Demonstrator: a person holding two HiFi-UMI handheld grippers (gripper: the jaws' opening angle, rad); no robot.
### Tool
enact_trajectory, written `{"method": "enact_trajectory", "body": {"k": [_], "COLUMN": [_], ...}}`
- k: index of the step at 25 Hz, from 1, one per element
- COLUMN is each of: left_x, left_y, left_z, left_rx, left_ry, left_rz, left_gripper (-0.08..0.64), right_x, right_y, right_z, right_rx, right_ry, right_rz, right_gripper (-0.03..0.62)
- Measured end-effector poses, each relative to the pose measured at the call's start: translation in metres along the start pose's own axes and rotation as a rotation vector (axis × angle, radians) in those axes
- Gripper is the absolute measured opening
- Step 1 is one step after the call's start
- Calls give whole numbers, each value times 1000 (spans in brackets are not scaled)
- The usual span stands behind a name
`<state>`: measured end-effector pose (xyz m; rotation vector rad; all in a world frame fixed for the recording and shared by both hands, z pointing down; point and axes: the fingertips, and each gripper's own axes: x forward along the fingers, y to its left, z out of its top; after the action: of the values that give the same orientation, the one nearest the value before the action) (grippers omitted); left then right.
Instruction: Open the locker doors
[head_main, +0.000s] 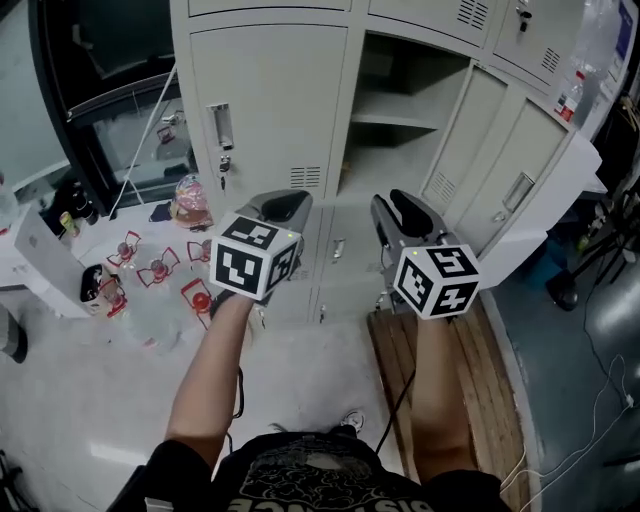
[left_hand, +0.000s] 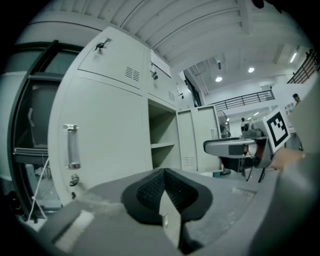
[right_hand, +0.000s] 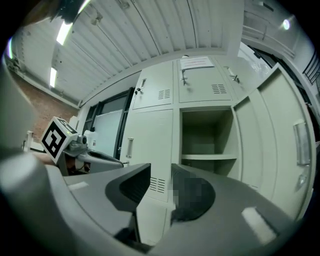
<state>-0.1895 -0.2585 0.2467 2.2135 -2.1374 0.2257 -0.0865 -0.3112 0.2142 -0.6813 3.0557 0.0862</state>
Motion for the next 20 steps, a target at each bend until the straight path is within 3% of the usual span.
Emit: {"method": "enact_trajectory", "body": {"k": [7, 20], "left_x": [-74, -160], "left_y": [78, 156], "left_z": [-16, -36], "left_rx": [-40, -55], "left_ry": [-7, 16], "left_rz": [128, 292], "left_gripper": [3, 3], "right_x": [54, 126], "right_y": [93, 205], "right_z": [-3, 1], "right_rx": [-5, -7], "right_ry": [10, 13], "right_rz": [135, 327], "right_gripper": [141, 161]}}
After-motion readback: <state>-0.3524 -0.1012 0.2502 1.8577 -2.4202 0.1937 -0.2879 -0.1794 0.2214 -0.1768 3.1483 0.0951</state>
